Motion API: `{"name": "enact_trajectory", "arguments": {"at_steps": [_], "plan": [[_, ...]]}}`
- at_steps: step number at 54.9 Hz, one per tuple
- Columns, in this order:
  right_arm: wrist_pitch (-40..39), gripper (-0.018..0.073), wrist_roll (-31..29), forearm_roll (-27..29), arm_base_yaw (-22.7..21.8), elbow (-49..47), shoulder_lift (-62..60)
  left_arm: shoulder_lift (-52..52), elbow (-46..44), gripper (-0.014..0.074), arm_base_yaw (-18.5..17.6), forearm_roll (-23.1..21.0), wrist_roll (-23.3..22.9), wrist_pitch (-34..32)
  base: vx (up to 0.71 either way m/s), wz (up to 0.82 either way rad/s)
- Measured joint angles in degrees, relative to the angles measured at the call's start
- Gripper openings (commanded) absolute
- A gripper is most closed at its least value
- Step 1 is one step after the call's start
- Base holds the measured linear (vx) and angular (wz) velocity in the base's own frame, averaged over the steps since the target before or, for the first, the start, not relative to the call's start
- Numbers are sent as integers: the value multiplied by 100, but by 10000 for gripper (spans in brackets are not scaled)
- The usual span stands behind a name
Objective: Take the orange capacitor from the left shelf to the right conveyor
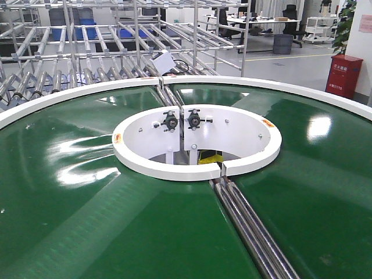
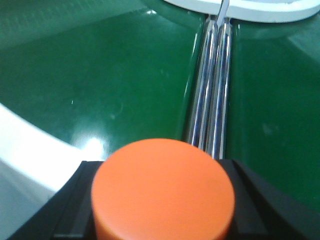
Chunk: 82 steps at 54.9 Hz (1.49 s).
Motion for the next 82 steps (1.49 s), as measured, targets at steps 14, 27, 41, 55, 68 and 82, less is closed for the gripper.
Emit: {"name": "enact_trajectory", "arguments": {"at_steps": [14,27,41,55,68,82], "plan": [[-2323,247,0,-23,0,-230,1811,0,0,-6,0,0,0,0,0,0],[-4692,247,71,-23,0,-230,3469,0,0,-6,0,0,0,0,0,0],[-6797,247,193,-40,0,-241,5117,0,0,-6,0,0,0,0,0,0],[-8689,247,193,-84,0,-247,6557,0,0,-6,0,0,0,0,0,0],[-9920,247,294,-236,0,-407,7579,0,0,-6,0,0,0,0,0,0],[-9885,247,396,-623,0,-978,8362,0,0,-6,0,0,0,0,0,0]]}}
